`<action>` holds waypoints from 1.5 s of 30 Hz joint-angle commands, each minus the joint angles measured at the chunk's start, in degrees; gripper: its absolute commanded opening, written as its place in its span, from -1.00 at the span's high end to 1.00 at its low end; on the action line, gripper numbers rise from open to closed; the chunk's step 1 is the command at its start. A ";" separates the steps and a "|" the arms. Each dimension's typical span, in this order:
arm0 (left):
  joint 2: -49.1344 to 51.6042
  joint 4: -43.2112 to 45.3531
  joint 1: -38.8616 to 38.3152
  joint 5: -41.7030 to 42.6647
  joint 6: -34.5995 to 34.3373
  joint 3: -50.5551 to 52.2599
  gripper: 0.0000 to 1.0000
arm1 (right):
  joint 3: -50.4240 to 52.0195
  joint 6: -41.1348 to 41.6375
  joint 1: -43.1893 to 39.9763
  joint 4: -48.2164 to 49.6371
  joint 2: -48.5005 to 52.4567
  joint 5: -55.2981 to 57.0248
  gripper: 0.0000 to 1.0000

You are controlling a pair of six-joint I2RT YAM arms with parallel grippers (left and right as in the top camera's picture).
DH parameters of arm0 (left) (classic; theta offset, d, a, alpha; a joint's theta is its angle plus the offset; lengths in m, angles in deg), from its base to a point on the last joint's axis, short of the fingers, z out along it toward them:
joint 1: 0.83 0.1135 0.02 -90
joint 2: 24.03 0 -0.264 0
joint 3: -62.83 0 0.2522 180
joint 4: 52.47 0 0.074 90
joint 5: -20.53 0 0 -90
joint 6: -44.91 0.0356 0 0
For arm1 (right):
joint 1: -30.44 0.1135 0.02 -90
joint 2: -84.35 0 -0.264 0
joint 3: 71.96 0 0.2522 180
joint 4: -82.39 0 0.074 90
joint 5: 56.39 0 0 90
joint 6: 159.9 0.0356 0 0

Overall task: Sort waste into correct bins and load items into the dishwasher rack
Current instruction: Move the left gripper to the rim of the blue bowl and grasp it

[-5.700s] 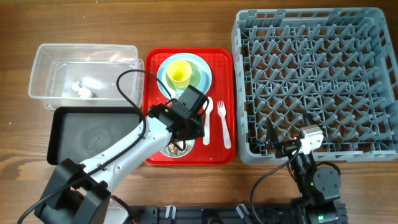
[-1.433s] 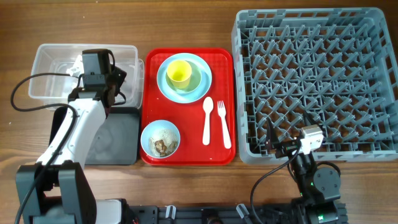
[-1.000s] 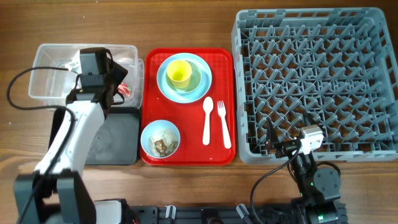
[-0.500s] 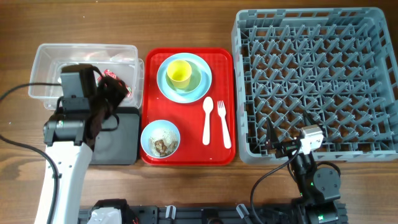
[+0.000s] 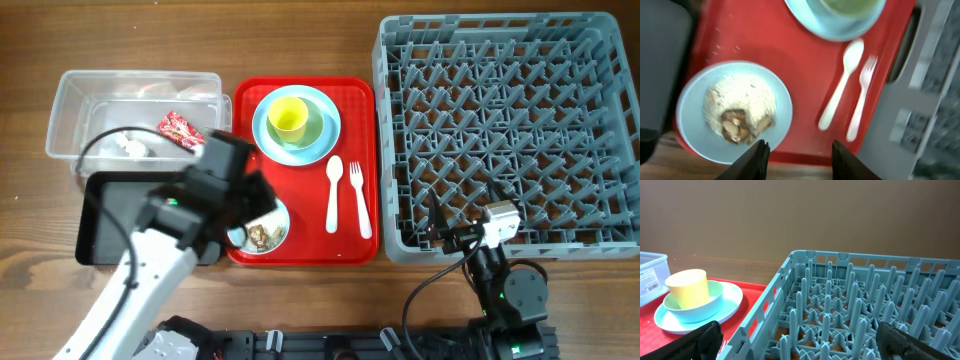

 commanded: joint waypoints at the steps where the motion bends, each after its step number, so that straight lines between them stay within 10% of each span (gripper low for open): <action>1: 3.54 1.46 -7.96 -8.83 0.70 0.76 0.17 | 0.07 -0.35 -0.24 0.26 -0.09 -0.22 -0.99; 45: 19.67 7.80 -14.10 -12.57 0.72 0.74 0.34 | 0.07 -0.35 -0.24 0.26 -0.09 -0.22 -0.99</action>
